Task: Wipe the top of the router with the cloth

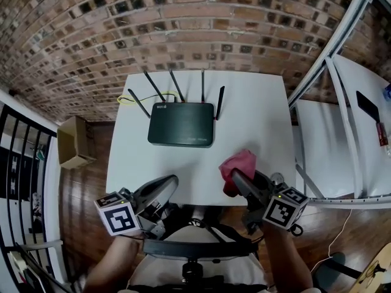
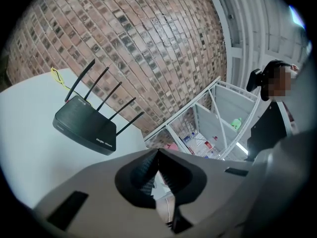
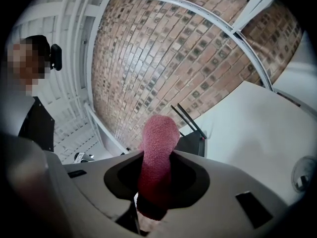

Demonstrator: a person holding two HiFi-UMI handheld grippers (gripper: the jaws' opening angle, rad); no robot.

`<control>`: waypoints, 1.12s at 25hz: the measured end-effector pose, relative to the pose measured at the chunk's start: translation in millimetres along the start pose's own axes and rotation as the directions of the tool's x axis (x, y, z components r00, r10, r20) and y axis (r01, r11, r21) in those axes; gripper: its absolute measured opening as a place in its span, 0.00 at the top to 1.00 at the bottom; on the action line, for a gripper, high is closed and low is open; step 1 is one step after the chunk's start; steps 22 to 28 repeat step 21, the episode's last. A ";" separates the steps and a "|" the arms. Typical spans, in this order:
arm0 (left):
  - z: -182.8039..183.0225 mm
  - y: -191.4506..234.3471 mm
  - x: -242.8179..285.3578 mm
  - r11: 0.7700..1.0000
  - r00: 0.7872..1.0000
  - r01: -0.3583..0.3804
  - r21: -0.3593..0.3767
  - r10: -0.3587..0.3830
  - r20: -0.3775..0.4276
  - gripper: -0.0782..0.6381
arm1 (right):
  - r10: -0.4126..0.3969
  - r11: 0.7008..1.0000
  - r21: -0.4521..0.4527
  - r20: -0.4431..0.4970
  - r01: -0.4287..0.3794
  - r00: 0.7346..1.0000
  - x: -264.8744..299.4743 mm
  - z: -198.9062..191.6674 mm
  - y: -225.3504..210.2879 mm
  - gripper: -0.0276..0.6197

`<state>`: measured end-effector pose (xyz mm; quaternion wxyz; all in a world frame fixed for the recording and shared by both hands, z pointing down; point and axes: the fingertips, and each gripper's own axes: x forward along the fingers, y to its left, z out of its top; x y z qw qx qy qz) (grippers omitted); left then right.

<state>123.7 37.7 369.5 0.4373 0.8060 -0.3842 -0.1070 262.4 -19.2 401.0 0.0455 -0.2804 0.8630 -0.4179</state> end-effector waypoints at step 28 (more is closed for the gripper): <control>27.9 50.9 -100.9 0.997 0.993 0.076 -0.027 -0.078 -0.087 0.86 | -0.179 0.981 -0.051 0.111 0.186 0.978 39.3 -45.9 69.7 0.78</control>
